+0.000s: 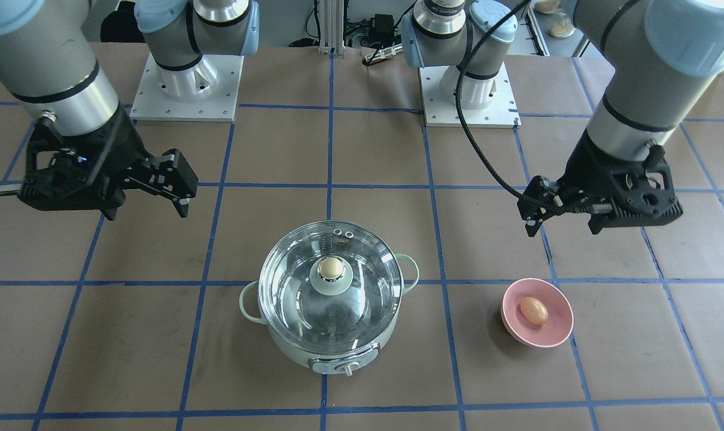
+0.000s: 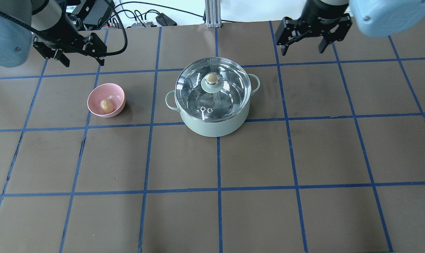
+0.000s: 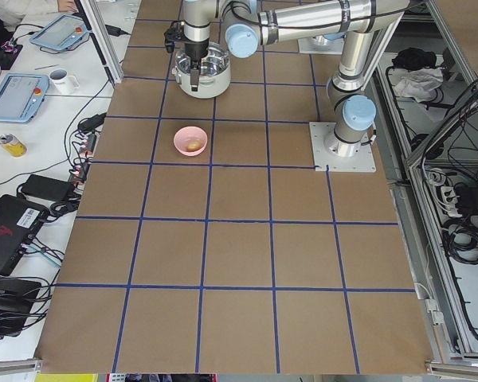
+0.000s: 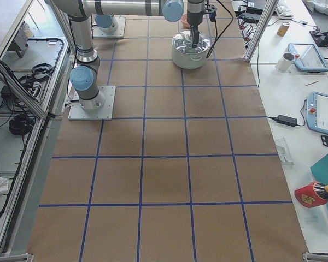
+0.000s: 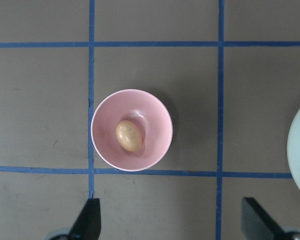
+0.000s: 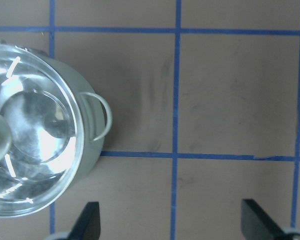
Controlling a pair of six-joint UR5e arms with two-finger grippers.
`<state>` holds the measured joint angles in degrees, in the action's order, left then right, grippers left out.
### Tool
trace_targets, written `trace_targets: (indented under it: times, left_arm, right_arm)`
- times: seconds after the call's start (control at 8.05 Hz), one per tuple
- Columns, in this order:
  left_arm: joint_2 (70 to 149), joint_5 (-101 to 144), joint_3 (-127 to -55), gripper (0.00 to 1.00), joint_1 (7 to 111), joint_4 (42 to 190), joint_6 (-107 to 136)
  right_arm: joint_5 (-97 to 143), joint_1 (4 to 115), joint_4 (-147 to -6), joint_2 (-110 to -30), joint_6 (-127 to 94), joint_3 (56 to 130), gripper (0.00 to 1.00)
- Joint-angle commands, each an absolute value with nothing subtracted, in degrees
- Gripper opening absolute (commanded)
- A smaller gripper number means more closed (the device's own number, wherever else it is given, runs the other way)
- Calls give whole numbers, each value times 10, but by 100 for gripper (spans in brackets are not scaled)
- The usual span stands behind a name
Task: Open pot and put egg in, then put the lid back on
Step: 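Move the right gripper over the lid knob while the left nears the bowl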
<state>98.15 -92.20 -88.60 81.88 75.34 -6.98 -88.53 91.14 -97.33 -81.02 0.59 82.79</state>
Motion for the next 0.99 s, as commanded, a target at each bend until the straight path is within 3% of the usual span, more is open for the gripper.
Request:
trace_targets:
  times: [0.0,0.87]
  left_arm:
    - [1072,-928,-889,100,809,667,-53]
    - [1106,-925,-890,100,805,633,44]
  right_arm:
    - [-883,1010,-1029,-720,-106,774,100]
    - [-877,1107,-1091,-641,-201,773,100]
